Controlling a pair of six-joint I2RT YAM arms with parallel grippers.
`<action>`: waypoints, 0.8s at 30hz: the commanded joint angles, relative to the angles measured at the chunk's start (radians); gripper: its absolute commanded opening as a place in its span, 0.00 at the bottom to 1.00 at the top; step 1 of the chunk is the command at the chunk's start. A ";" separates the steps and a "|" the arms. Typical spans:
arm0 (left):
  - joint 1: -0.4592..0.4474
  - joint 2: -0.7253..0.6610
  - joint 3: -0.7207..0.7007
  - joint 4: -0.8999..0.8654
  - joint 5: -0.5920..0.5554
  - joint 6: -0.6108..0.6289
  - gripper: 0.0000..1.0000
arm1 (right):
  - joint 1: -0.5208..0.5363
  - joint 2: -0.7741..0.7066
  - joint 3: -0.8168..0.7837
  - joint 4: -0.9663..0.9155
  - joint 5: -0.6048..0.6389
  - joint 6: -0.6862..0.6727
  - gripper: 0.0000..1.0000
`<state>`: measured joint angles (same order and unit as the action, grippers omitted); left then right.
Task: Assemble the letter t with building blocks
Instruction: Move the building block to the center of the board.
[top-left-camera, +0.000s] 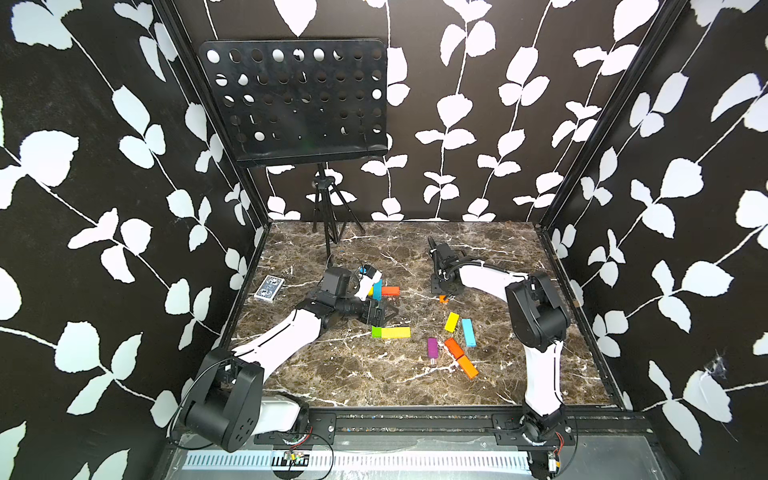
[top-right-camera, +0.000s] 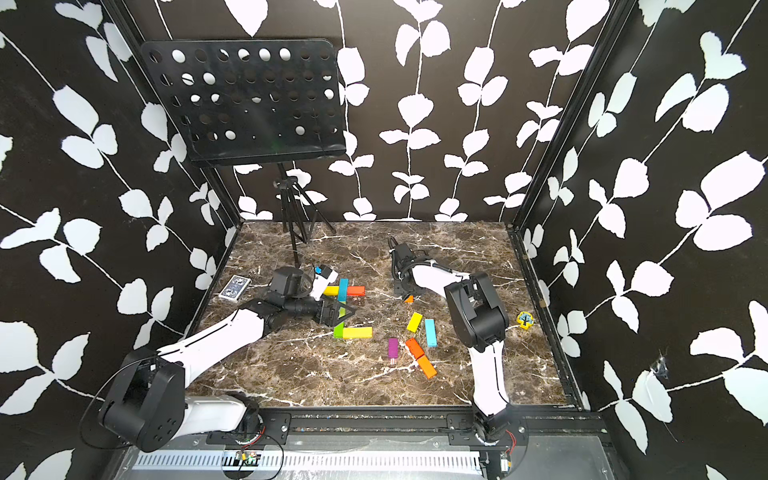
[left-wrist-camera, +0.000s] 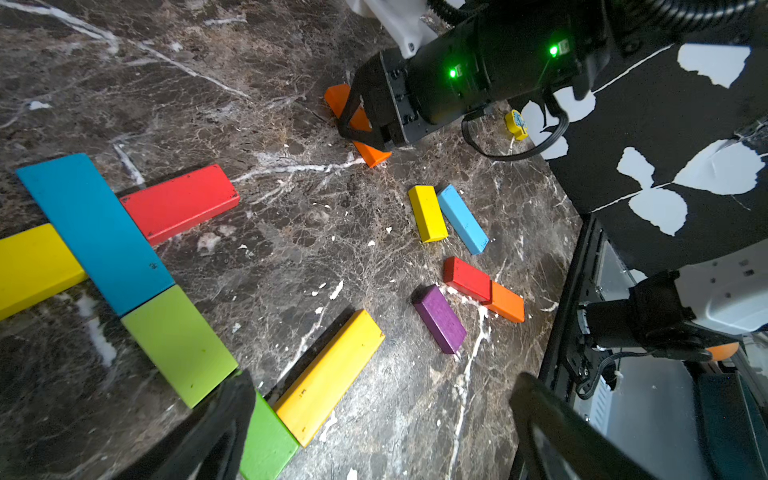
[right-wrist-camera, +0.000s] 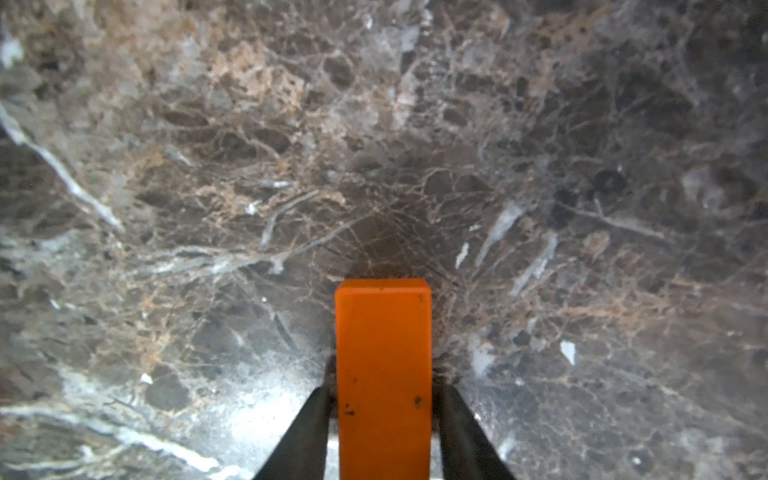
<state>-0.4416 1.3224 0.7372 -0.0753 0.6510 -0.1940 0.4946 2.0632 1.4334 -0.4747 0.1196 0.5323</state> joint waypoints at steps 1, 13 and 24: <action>0.003 0.003 0.028 0.020 0.026 -0.005 0.97 | -0.005 0.019 -0.005 -0.001 0.003 -0.008 0.51; -0.022 0.014 0.050 -0.041 -0.040 0.037 0.99 | -0.006 -0.028 -0.025 0.051 -0.027 -0.055 0.55; -0.126 0.058 0.150 -0.164 -0.236 0.124 0.98 | -0.005 -0.227 -0.145 0.058 -0.028 -0.071 0.56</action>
<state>-0.5472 1.3750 0.8448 -0.1867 0.4797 -0.1108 0.4946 1.9259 1.3361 -0.4232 0.0914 0.4683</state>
